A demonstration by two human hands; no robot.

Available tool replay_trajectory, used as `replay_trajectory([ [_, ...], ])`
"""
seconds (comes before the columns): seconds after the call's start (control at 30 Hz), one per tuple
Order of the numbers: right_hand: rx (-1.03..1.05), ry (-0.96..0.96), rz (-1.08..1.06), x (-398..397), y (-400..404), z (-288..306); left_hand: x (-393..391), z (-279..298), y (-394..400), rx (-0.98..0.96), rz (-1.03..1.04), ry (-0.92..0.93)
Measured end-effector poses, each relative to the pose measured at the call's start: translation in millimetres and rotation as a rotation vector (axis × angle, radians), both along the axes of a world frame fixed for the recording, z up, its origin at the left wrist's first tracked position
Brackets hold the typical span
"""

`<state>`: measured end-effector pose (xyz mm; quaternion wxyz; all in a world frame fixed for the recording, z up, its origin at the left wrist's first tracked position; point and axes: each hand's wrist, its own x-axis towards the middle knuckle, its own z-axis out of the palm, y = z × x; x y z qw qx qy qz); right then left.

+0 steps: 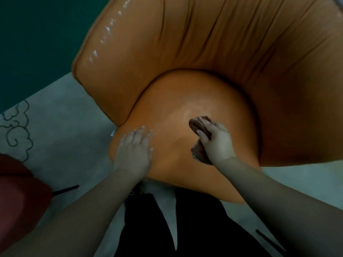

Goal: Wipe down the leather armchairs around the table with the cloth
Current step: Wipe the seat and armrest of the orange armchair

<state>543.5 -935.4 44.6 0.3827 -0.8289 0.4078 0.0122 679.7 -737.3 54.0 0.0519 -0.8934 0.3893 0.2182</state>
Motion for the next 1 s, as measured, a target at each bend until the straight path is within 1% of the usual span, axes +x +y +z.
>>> replay_trajectory([
  [0.07,0.005,-0.010,-0.010,7,20,14,10,9,17,-0.025,-0.042,-0.041],
  [0.17,0.008,-0.039,-0.041,22,51,37,32,36,44,-0.077,-0.020,-0.042],
  [0.33,-0.005,-0.090,-0.181,50,98,71,72,75,82,-0.133,-0.067,-0.044],
  [0.5,-0.003,-0.139,-0.267,72,128,94,108,101,100,-0.130,-0.073,-0.033],
  [0.73,0.006,-0.151,-0.298,95,110,109,147,121,78,-0.168,-0.030,-0.039],
  [0.87,0.002,-0.170,-0.289,118,92,104,176,120,53,-0.193,-0.054,-0.067],
  [1.0,-0.004,-0.207,-0.280,142,82,104,199,115,35,-0.193,-0.026,-0.070],
])
